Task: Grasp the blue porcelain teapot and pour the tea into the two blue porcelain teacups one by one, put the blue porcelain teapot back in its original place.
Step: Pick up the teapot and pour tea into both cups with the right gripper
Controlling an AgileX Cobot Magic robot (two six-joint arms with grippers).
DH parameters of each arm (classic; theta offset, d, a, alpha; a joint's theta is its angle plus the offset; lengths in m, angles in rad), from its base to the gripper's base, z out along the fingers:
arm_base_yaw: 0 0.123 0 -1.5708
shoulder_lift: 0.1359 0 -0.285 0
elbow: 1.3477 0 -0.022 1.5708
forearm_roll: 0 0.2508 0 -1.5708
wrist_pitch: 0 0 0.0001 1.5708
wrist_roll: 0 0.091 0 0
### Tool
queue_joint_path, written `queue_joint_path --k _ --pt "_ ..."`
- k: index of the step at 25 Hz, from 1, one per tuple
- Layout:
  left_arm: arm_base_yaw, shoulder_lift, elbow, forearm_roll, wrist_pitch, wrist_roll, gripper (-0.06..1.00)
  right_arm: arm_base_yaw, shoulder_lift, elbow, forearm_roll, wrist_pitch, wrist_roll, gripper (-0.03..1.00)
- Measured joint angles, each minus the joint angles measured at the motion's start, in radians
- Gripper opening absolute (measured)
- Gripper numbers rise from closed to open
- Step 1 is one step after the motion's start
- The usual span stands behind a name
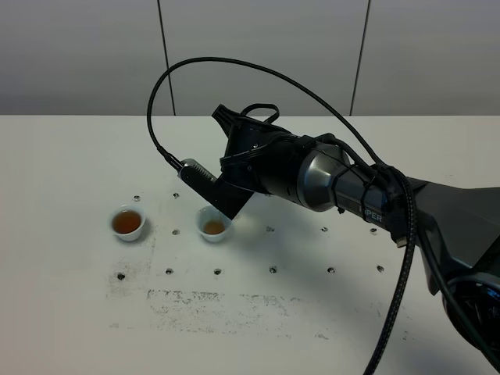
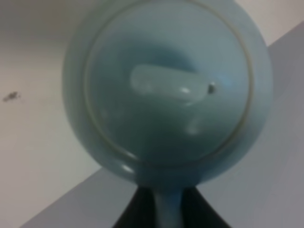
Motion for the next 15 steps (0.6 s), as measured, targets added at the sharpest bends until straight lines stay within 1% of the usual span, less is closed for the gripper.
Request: queue_joint_path --k 6,15 --pt "0.000 0.000 0.000 0.000 0.000 0.000 0.29 0.000 0.000 0.000 -0.028 0.005 0.000 0.06" --pt "0.000 0.000 0.000 0.000 0.000 0.000 0.29 0.028 0.000 0.000 -0.054 0.035 0.000 0.06"
